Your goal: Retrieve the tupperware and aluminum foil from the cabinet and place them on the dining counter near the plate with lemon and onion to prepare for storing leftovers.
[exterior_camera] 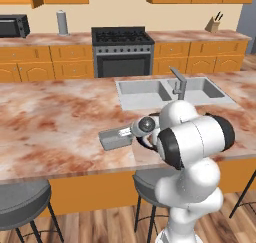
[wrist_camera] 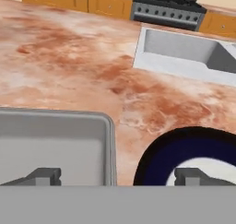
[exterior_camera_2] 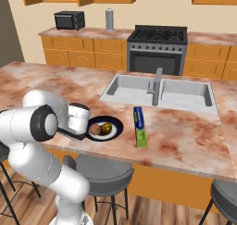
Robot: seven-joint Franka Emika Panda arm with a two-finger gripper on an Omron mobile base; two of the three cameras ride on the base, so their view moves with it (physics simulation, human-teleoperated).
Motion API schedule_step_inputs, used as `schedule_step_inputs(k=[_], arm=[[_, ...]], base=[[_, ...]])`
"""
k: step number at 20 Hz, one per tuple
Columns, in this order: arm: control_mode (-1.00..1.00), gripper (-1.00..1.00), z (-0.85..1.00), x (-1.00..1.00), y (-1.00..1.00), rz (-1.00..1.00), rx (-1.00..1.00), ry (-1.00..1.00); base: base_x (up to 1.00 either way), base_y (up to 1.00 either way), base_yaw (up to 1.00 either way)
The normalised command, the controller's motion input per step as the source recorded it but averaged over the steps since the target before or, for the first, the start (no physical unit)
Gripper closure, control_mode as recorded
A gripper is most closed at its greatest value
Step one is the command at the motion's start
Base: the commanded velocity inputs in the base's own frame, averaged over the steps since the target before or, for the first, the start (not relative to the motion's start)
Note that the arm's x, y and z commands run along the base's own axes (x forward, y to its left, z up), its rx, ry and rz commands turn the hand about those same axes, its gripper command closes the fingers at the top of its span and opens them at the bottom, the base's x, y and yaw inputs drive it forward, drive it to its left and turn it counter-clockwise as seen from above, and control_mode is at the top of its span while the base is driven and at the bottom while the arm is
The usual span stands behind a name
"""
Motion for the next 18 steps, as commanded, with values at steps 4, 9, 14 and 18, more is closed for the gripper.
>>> schedule_step_inputs(k=[4,9,14,18], arm=[[-1.00,-1.00,1.00,-0.12,-0.04,0.00,0.00,0.10],[-1.00,-1.00,1.00,-0.12,-0.04,0.00,0.00,0.11],[-1.00,-1.00,1.00,0.00,0.00,0.00,0.00,0.01],[-1.00,-1.00,1.00,0.00,0.00,-0.01,-0.01,0.03]], base=[[0.00,0.00,0.00],[0.00,0.00,0.00],[0.00,0.00,0.00],[0.00,0.00,0.00]])
